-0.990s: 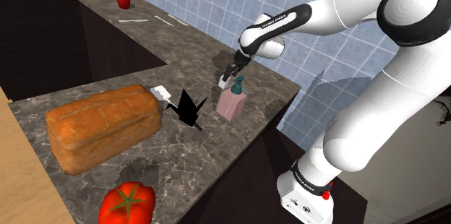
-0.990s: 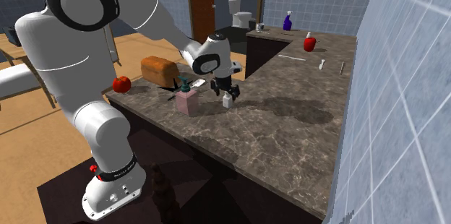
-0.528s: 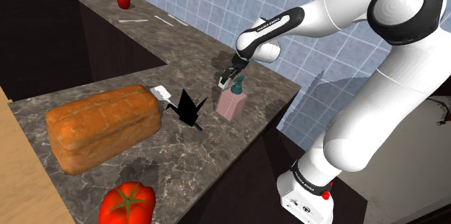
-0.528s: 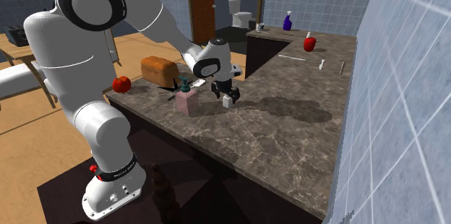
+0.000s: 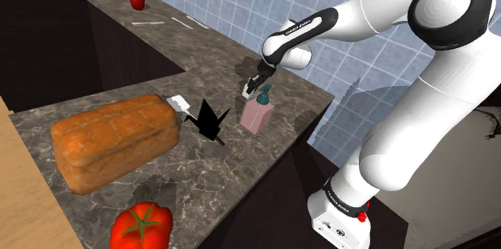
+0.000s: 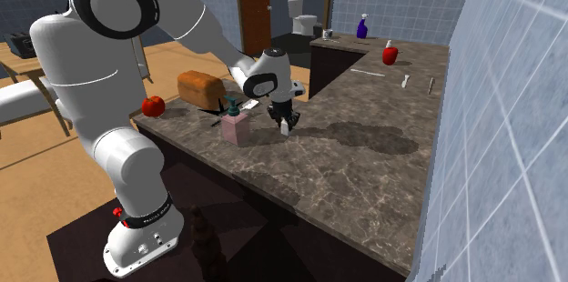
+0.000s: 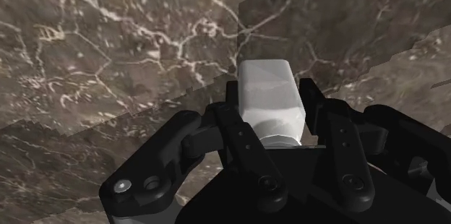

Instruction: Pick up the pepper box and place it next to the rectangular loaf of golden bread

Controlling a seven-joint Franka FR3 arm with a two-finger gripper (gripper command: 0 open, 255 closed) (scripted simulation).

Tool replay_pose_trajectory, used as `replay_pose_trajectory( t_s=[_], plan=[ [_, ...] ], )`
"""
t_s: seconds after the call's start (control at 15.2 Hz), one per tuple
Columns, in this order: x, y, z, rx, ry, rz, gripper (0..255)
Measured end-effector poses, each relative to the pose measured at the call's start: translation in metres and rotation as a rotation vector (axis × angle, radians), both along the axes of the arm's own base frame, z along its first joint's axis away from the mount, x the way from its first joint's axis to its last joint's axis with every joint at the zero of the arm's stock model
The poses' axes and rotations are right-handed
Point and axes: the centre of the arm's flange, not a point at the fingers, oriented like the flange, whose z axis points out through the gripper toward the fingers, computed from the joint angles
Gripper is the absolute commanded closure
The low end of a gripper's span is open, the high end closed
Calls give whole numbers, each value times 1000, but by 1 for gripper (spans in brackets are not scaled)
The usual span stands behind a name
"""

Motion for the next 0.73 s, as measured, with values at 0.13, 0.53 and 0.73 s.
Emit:
replay_pose_trajectory(
  t_s=[0.13,0.53,0.73],
  plan=[
    [0,0,0,0,0,0,255],
    [0,1,11,0,1,0,255],
    [-1,0,25,0,1,0,255]
  ],
)
